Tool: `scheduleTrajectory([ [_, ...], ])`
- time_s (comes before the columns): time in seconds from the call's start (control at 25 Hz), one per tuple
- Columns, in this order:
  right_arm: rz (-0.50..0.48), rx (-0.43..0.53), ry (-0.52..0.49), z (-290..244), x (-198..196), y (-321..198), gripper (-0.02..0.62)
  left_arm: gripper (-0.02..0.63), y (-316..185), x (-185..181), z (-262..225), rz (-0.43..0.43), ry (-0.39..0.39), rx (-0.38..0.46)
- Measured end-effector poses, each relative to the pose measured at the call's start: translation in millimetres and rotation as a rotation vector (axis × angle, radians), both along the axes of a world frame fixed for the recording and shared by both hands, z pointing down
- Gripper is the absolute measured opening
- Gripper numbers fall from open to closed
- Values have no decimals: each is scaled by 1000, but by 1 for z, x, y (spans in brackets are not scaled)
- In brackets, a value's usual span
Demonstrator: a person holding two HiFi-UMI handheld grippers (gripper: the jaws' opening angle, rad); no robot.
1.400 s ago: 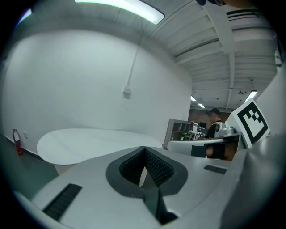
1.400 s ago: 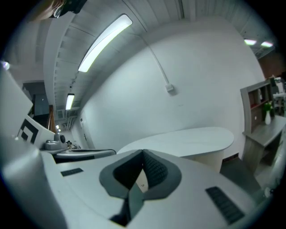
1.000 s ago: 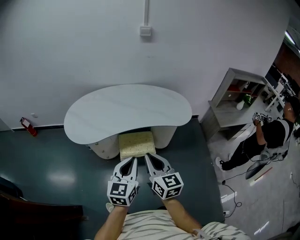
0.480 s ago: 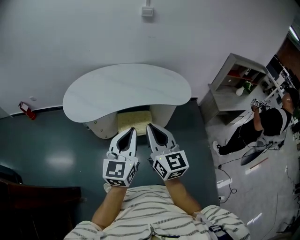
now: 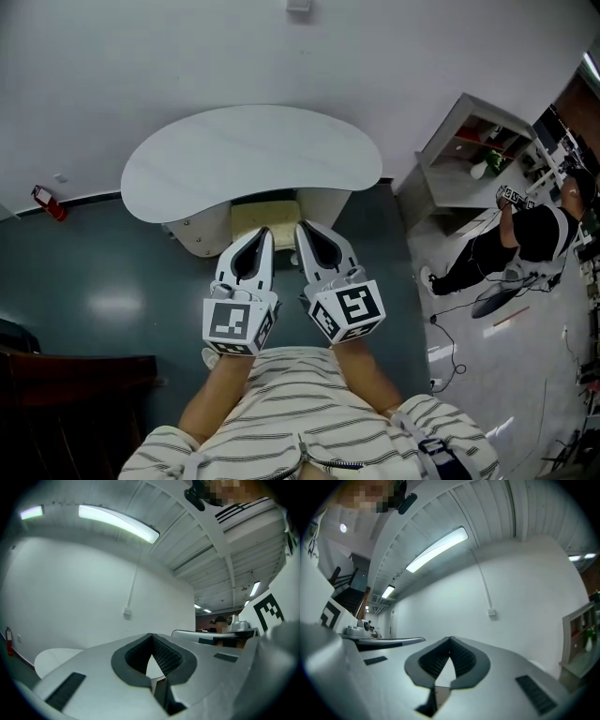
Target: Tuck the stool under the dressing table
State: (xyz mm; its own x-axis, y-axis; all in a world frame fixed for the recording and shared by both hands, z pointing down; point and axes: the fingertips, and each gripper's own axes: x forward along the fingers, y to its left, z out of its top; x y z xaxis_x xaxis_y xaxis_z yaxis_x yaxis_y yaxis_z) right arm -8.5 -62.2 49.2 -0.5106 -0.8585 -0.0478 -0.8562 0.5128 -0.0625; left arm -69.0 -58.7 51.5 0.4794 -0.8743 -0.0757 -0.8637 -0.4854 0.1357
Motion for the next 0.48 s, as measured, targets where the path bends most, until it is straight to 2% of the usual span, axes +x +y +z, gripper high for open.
scheduleTrajectory([
  [0.48,7,24,1,1,3,7,14,6,2,3,1,-3,-12,21],
])
